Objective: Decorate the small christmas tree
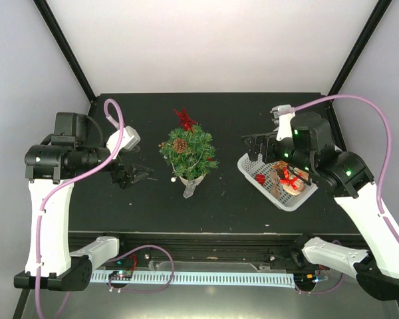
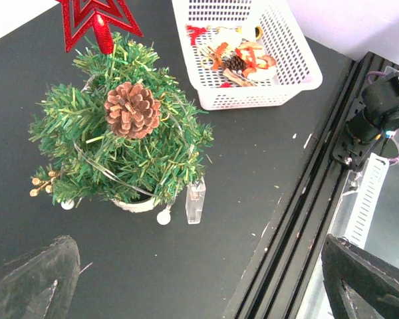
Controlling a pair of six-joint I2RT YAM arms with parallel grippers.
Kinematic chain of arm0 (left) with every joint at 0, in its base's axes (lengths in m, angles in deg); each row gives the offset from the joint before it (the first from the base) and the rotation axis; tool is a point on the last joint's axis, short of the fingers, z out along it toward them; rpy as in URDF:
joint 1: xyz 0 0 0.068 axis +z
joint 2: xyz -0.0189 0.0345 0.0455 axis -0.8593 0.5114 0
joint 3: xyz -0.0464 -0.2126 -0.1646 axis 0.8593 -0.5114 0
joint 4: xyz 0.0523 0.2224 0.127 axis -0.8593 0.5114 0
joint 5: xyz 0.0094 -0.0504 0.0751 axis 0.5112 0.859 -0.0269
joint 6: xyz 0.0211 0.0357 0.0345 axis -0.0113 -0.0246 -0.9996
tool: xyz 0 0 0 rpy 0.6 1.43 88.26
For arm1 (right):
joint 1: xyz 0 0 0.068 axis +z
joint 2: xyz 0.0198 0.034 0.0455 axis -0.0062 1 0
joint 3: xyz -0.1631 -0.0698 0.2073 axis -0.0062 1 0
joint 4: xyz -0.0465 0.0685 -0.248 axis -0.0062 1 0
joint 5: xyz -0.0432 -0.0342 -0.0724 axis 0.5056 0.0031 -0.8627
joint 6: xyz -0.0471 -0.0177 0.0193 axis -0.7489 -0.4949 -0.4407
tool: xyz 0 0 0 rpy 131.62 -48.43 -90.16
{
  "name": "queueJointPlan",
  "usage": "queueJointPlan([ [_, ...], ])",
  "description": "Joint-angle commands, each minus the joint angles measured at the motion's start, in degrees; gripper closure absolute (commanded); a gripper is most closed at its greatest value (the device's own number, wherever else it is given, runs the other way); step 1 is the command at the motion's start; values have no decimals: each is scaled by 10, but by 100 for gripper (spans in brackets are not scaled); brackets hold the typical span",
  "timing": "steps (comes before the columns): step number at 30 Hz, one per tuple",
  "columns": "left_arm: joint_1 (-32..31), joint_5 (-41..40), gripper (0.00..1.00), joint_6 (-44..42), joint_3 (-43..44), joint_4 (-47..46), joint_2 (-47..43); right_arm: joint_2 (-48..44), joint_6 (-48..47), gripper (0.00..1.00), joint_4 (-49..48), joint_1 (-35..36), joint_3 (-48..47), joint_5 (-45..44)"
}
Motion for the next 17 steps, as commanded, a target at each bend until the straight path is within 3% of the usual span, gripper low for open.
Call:
queueJointPlan([
  [1, 4, 21, 1, -7, 17, 13, -9, -9, -3, 0, -18, -2, 9, 6],
  [17, 4, -52, 1, 8, -7, 6, -34, -20, -11, 0, -33, -2, 24, 60],
])
